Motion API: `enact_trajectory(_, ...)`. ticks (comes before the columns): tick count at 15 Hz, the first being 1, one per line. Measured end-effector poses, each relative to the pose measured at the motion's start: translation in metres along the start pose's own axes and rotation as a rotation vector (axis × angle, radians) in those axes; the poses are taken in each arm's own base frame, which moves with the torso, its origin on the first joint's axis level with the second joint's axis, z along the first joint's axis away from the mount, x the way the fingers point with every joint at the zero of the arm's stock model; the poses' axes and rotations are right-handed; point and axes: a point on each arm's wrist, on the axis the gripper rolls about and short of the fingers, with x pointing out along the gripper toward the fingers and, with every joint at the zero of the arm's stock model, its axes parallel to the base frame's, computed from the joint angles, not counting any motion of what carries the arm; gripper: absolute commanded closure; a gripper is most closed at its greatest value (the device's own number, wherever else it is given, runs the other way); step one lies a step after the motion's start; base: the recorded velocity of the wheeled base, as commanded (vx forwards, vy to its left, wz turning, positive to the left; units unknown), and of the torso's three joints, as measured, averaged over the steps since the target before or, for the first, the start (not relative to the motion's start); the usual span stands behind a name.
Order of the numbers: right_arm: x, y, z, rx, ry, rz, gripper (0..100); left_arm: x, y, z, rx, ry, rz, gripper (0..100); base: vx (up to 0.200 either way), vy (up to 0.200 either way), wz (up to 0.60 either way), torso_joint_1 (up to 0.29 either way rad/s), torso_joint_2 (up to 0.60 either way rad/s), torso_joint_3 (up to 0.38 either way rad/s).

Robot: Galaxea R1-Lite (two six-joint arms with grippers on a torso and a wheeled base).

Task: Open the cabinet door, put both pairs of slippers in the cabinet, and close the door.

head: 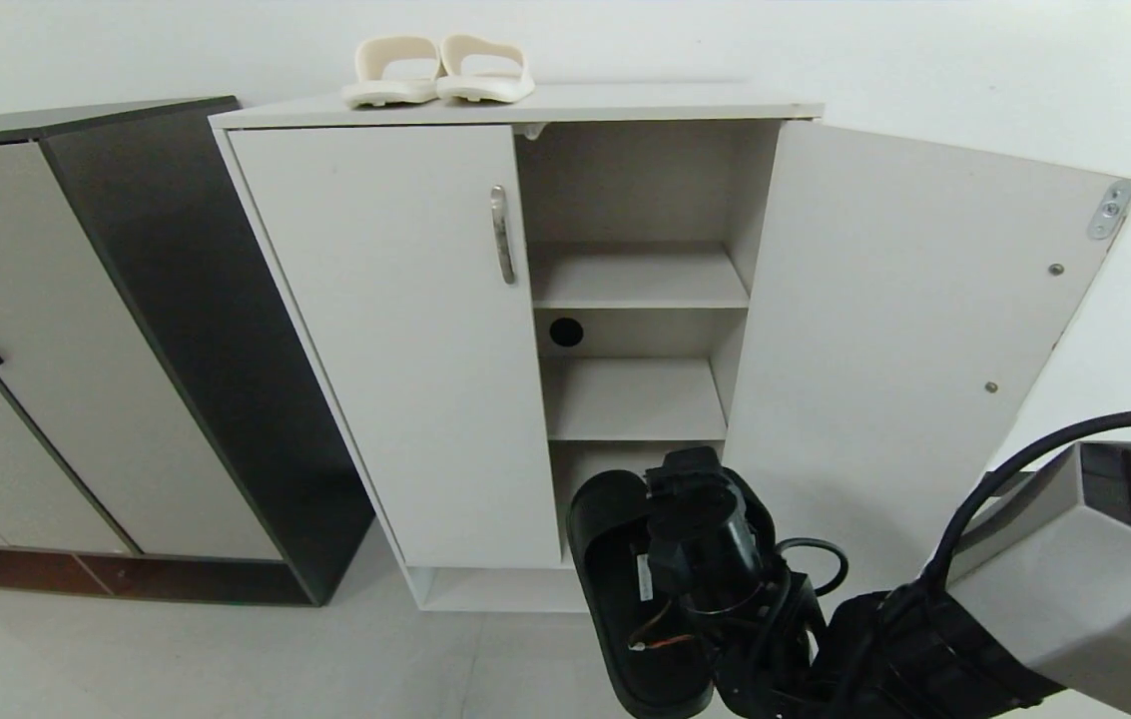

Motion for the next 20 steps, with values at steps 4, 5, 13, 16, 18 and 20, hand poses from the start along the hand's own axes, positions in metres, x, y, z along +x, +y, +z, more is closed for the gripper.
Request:
enact_trajectory(4,0.006,0.002,0.000,0.006,-0.006,-0.006,100,0.000,0.000,0.000,0.000,0.000,0.000,100,0.000,0.000,0.00,0.002,0.00,-0.193)
enact_trajectory(5,0.007,0.002,0.000,0.007,-0.012,-0.026,100,0.000,0.000,0.000,0.000,0.000,0.000,100,0.000,0.000,0.00,0.002,0.01,-0.198)
enact_trajectory(13,0.013,0.011,0.023,0.107,-0.249,-0.078,100,0.000,0.000,0.000,0.000,0.000,0.000,100,0.000,0.000,0.00,0.003,0.00,-0.090)
enact_trajectory(16,0.014,0.007,0.028,0.094,-0.390,-0.102,100,0.000,0.000,0.000,0.000,0.000,0.000,100,0.000,0.000,0.00,0.000,0.00,0.000)
enact_trajectory(18,0.022,0.004,0.018,0.055,-0.394,-0.136,100,0.000,0.000,0.000,0.000,0.000,0.000,100,0.000,0.000,0.00,0.000,0.00,0.000)
enact_trajectory(20,0.029,0.003,0.009,0.037,-0.376,-0.150,100,0.000,0.000,0.000,0.000,0.000,0.000,100,0.000,0.000,0.00,0.000,0.00,0.000)
